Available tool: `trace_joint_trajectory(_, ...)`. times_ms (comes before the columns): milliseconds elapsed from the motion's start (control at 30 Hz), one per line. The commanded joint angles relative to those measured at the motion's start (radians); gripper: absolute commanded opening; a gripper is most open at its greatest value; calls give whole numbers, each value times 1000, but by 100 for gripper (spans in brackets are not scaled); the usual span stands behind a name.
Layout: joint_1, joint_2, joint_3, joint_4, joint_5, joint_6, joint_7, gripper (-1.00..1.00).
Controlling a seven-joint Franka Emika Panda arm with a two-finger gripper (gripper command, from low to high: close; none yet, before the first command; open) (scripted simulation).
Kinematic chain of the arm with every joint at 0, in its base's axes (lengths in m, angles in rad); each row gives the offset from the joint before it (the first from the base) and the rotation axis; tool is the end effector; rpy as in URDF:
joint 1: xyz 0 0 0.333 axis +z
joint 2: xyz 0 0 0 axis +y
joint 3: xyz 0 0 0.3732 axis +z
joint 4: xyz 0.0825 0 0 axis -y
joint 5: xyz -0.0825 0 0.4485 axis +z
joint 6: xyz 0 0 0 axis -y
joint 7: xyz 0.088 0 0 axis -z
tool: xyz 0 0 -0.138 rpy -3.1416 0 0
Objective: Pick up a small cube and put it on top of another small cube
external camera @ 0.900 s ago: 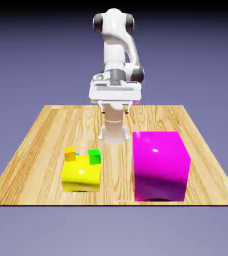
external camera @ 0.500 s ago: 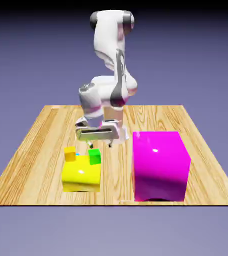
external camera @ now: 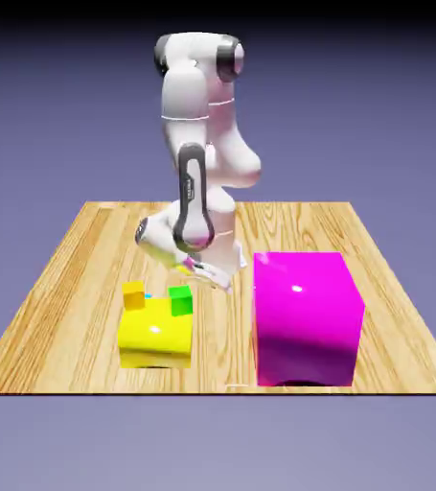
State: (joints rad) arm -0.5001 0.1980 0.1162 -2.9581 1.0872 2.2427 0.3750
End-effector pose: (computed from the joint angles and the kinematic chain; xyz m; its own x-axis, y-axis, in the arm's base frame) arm 0.2086 -0.0277 0.0800 -0.3108 -0.5930 -0.7429 -0.9472 0.1287 0.2936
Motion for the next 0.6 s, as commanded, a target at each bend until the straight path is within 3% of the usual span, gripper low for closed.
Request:
trace_joint_trajectory(0, -23, 25, 15, -4, 44, -18, -8, 0)
trace_joint_trajectory(567, -401, 427, 247, -78, 729, -316, -121, 0)
